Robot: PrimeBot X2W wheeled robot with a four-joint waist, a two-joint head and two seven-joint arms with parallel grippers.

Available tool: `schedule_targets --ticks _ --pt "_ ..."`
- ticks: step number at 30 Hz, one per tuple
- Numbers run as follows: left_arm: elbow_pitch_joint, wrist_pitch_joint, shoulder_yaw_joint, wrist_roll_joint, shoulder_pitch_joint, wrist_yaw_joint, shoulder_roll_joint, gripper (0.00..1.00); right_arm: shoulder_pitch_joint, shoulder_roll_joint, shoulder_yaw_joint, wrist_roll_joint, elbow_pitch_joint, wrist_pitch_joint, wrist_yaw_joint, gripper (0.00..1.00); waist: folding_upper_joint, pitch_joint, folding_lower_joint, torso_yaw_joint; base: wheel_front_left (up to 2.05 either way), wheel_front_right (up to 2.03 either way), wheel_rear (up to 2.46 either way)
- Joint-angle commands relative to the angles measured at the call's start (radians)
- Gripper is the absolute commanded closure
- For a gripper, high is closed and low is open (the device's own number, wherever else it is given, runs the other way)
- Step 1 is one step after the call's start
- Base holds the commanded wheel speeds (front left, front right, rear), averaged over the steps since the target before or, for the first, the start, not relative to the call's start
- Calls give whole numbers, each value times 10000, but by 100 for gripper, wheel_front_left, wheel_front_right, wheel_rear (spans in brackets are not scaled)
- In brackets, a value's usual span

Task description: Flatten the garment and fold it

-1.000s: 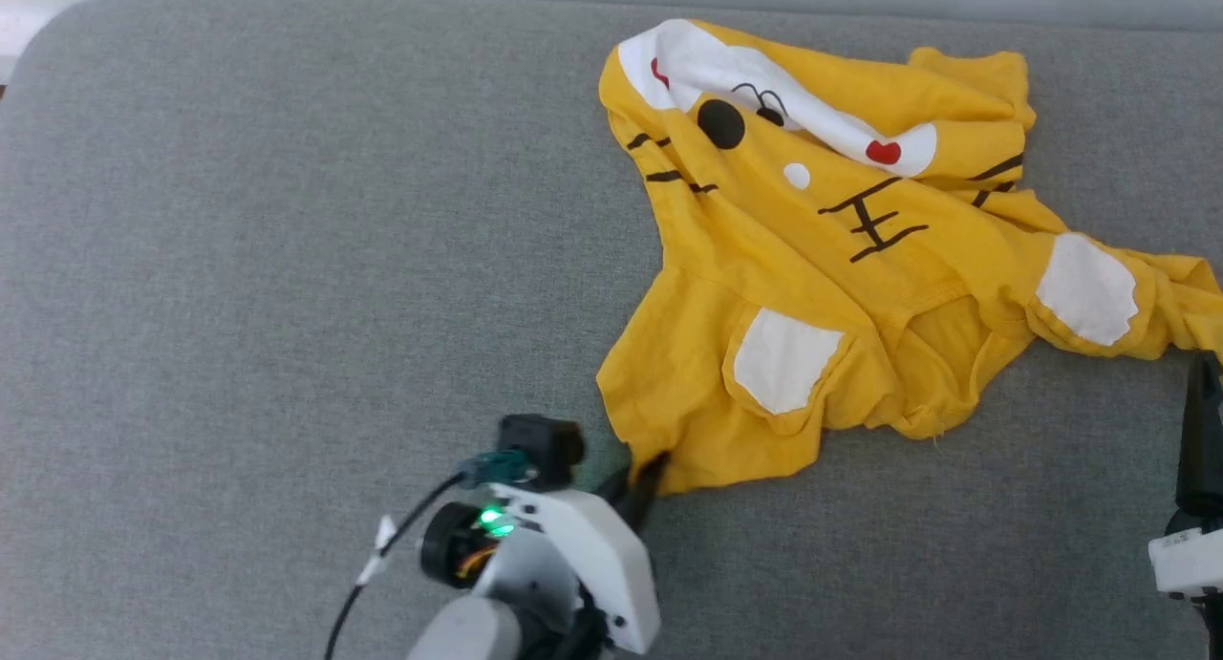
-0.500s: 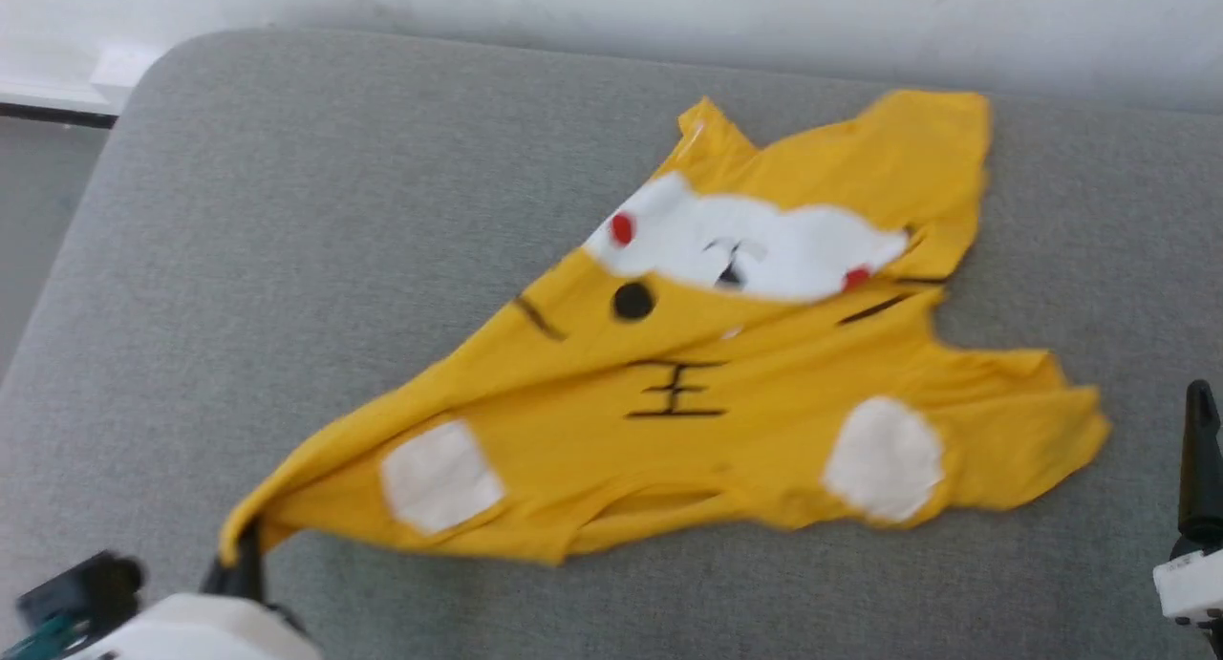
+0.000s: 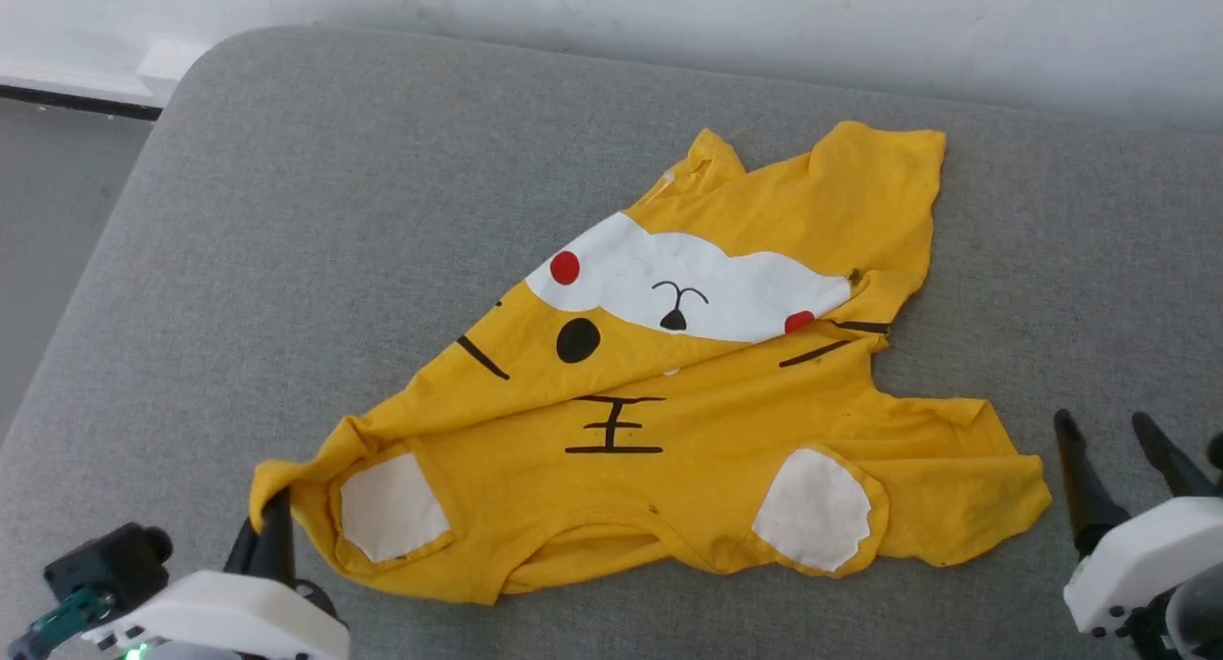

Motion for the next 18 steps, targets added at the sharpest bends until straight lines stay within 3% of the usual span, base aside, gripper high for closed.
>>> schedule_targets --ticks 1,7,13,18 --pt "94 32 -119 95 -228 -104 -24 100 27 14 108 -290 -184 434 -7 0 0 71 1 -7 0 0 0" --pt "300 -44 -403 122 -589 -223 -121 100 13 -525 520 -483 -164 2231 -7 0 0 312 1 32 0 0 0" --pt "460 -146 -505 73 -705 -306 -182 100 -157 -1273 1181 -293 594 2721 -7 0 0 567 1 91 0 0 0" --pt "559 -177 -596 19 -801 -355 -237 100 -295 -1361 1913 454 1138 3351 -7 0 0 664 1 174 0 0 0"
